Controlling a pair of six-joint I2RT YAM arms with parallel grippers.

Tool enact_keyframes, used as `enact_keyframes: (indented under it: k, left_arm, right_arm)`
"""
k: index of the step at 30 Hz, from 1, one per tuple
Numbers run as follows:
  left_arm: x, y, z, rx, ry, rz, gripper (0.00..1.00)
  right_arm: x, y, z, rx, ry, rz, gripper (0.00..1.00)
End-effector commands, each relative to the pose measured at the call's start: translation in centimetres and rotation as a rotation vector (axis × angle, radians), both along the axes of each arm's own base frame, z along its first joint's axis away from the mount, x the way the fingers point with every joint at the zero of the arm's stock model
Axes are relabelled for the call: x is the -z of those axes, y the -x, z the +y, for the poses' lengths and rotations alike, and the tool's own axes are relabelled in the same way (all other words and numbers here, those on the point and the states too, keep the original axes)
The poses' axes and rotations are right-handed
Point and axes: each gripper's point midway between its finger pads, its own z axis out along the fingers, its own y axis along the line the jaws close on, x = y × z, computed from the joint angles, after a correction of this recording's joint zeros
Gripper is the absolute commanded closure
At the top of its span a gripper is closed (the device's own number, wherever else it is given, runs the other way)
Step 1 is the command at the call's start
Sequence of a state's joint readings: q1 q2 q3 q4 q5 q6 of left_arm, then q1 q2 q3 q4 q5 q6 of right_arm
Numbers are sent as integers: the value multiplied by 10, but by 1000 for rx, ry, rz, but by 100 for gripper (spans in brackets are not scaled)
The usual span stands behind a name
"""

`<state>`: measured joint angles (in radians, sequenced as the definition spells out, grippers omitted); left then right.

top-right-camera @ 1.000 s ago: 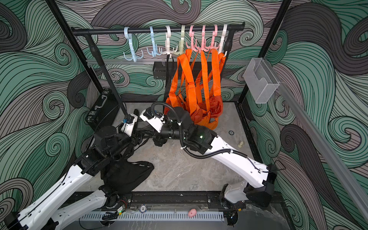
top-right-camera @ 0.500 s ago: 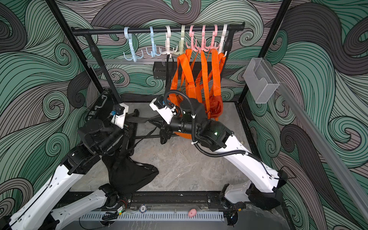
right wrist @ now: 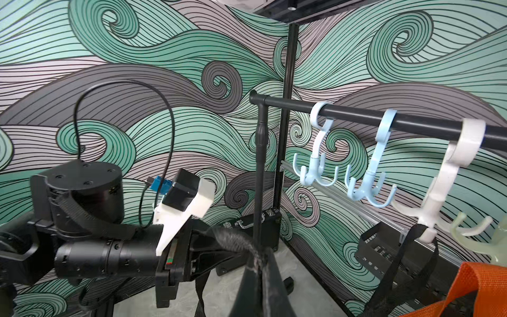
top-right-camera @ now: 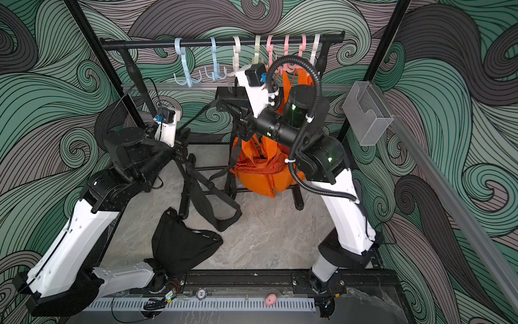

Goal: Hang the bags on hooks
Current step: Hang the bag on the hook.

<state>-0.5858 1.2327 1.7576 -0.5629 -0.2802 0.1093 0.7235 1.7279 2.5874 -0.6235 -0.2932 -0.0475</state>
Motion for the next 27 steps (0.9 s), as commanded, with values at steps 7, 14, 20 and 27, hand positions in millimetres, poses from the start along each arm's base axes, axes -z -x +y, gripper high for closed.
enact_keyframes:
  k: [7,14,20,27]
  left_arm:
    - [-38,-35,4,-118,42,2,100]
    - [-40,-64,-18,-74,30,39,100]
    - [-36,-90,-20,-87,26,50,100]
    - [-46,-106,-16,-85,68,26,100]
  right_arm:
    - [-17,-46,8,-60,-147,12,100]
    - [-20,-79,7,-65,-228,19,100]
    - [-22,-97,4,-62,-279,8,100]
    - [-13,-122,2,-45,-300,23,100]
